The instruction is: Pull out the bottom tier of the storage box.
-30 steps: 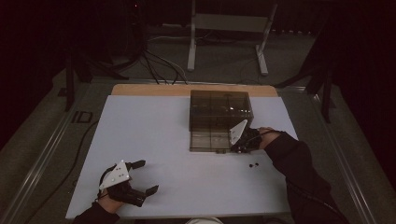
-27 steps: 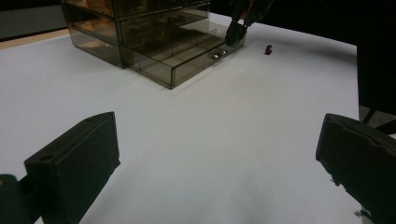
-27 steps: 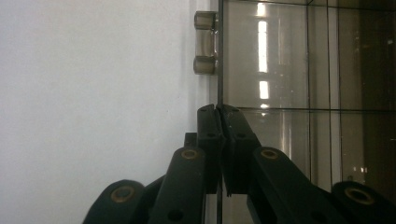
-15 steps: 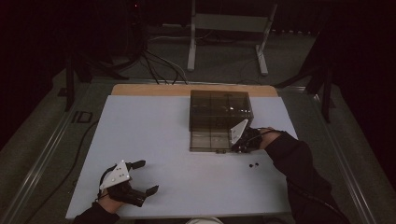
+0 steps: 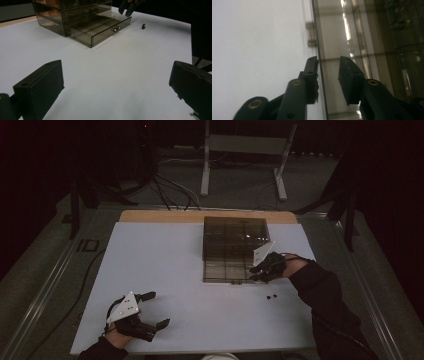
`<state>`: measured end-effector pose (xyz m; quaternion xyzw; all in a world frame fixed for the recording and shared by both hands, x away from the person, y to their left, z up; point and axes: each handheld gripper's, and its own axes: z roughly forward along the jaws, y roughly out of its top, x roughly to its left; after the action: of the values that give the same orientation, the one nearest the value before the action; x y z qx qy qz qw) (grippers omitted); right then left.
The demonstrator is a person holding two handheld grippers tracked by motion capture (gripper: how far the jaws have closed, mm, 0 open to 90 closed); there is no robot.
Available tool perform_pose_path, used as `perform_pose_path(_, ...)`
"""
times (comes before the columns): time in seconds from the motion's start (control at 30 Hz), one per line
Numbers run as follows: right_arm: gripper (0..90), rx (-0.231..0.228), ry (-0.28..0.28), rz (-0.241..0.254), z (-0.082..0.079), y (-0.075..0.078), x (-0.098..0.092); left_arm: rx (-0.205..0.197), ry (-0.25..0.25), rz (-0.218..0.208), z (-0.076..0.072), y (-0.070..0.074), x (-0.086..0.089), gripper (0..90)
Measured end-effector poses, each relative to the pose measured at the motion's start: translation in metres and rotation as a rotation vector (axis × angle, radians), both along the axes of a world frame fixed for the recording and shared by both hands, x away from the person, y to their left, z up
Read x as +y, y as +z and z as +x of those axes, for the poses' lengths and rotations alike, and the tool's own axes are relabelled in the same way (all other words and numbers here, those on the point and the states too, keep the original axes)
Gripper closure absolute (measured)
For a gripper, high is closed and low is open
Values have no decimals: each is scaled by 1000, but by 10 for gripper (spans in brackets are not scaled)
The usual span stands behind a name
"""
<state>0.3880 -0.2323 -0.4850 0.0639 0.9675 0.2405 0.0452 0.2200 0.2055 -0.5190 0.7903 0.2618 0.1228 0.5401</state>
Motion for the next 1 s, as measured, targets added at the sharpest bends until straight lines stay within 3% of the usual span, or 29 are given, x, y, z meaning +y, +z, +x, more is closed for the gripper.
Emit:
perform_pose_path(0.13, 606, 26, -23, 52, 1, 6, -2, -1, -2, -2, 0, 0, 0, 8)
perform_pose_path(0.17, 539, 31, -41, 68, 1, 10, -2, -1, -2, 1, 0, 0, 0, 7)
perform_pose_path(0.23, 514, 29, -49, 74, 1, 11, -2, -1, -1, -1, 0, 0, 0, 7)
perform_pose_path(0.27, 410, 13, -62, 79, 0, 13, -3, -2, -1, -1, 0, 0, 0, 7)
perform_pose_path(0.37, 349, 16, -86, 82, 0, 15, -3, 0, -1, 2, 0, 0, 0, 8)
perform_pose_path(0.43, 271, 41, -140, 85, 2, 17, -3, -1, -2, -3, 0, 0, 0, 7)
perform_pose_path(0.53, 205, 52, -166, 91, 3, 19, -4, 0, -2, 1, 0, 0, 0, 7)
perform_pose_path(0.63, 139, 54, -151, 89, 1, 21, -5, -2, -1, -2, 0, 0, 0, 7)
perform_pose_path(0.77, 110, 41, -160, 94, -3, 25, -5, -2, -1, -1, 0, 0, 0, 8)
perform_pose_path(0.87, 29, 76, -176, 114, -3, 28, -6, -1, -1, -1, 0, 0, 0, 7)
perform_pose_path(1.0, 0, 90, -207, 139, -4, 32, -8, 0, -2, 2, 0, 0, 0, 7)
